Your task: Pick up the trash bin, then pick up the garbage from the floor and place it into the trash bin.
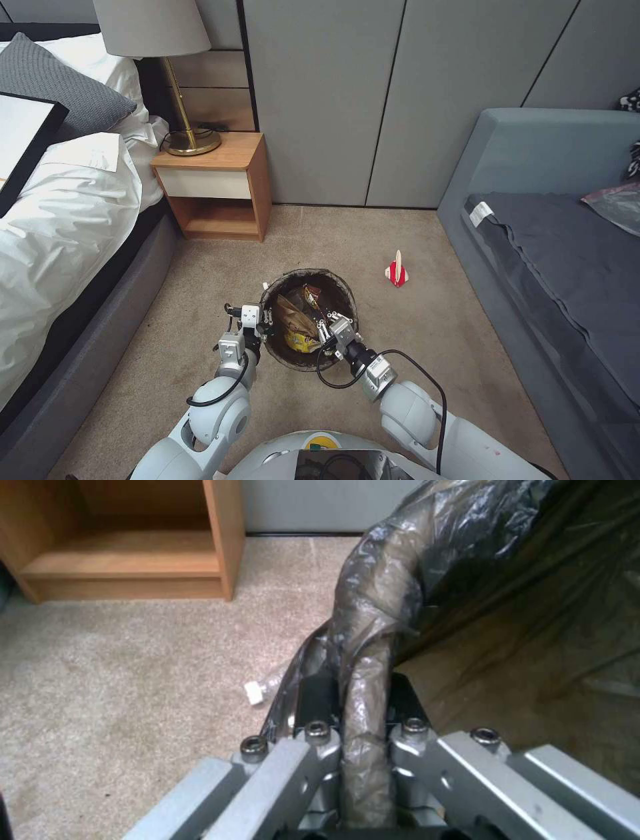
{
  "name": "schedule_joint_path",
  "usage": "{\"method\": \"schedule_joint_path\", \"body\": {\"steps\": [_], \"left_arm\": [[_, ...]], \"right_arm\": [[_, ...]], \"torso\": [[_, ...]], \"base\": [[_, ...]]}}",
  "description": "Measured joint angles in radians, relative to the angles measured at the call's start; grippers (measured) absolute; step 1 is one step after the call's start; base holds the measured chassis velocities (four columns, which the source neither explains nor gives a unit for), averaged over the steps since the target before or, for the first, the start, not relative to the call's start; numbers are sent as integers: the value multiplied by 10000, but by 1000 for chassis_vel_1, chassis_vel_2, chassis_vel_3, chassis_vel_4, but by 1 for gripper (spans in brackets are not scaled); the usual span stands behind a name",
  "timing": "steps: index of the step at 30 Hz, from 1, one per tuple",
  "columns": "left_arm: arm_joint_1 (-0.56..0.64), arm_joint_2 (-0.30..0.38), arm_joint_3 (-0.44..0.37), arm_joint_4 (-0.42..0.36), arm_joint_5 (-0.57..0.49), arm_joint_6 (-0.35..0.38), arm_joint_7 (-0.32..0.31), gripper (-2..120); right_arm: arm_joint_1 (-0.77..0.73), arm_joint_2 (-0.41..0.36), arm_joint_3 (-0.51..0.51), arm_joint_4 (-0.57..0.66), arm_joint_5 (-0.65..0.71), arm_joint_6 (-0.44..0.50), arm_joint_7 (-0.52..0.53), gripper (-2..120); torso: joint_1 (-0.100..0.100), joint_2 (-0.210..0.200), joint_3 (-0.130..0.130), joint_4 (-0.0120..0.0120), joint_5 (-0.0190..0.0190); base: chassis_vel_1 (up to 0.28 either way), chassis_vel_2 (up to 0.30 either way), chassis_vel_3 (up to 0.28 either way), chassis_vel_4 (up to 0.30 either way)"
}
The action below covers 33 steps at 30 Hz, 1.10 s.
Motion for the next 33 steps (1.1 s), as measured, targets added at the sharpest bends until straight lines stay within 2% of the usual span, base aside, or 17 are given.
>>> {"method": "schedule_joint_path", "body": {"steps": [5, 6, 8, 11, 12, 13, 15, 18, 19, 22, 28, 33], "left_arm": [[-1, -11, 12, -1, 2, 0, -2, 2], [-2, -14, 18, -1, 3, 0, -3, 2], [-2, -17, 22, 0, 4, 0, -3, 2], [-2, -17, 22, 0, 4, 0, -3, 2], [-4, -27, 31, 0, 7, 0, -4, 2], [-6, -35, 36, -1, 10, -1, -5, 2], [-6, -37, 37, 0, 10, -1, -5, 2], [-8, -42, 41, -1, 12, -2, -7, 2], [-8, -42, 41, -1, 12, -2, -7, 2], [-10, -43, 42, 17, 17, -6, -9, 2], [-36, -61, 41, 60, 18, -10, -12, 2], [-28, -59, 19, 110, 16, -32, -10, 2]], "right_arm": [[9, 32, -3, -76, -30, 0, 70, 22], [10, 43, -3, -94, -39, 0, 93, 34], [11, 55, -3, -108, -44, -1, 113, 40], [11, 55, -3, -108, -44, -1, 113, 40], [10, 81, -3, -122, -49, -5, 140, 54], [5, 98, -2, -124, -54, -7, 156, 59], [1, 105, 0, -124, -55, -9, 164, 61], [-21, 132, 0, -124, -59, -33, 203, 78], [-21, 132, 0, -124, -59, -33, 203, 78], [-23, 219, 2, -108, -70, -64, 278, 94], [-76, 284, 126, 273, 12, 35, 231, 100], [-391, 220, 909, 1305, 456, 280, 49, 100]], "torso": [[0, 0, 0, 0, 0], [0, 0, 0, 0, 0], [0, 0, 0, 0, 0], [0, 0, 0, 0, 0], [0, 0, 0, 0, 0], [0, 0, 0, 0, 0], [0, 0, 0, 0, 0], [0, 0, 0, 0, 0], [0, 0, 0, 0, 0], [0, 0, 0, 0, 0], [0, 0, 0, 0, 1], [0, 0, 0, -1, 0]], "base": [[0, 0, 0, 0], [0, 0, 0, 0], [0, 0, 0, 0], [0, 0, 0, 0], [0, 0, 0, 0], [0, 0, 0, 0], [0, 0, 0, 0], [0, 0, 0, 0], [0, 0, 0, 0], [0, 0, 0, 0], [0, 0, 0, 0], [0, 0, 0, 0]]}}
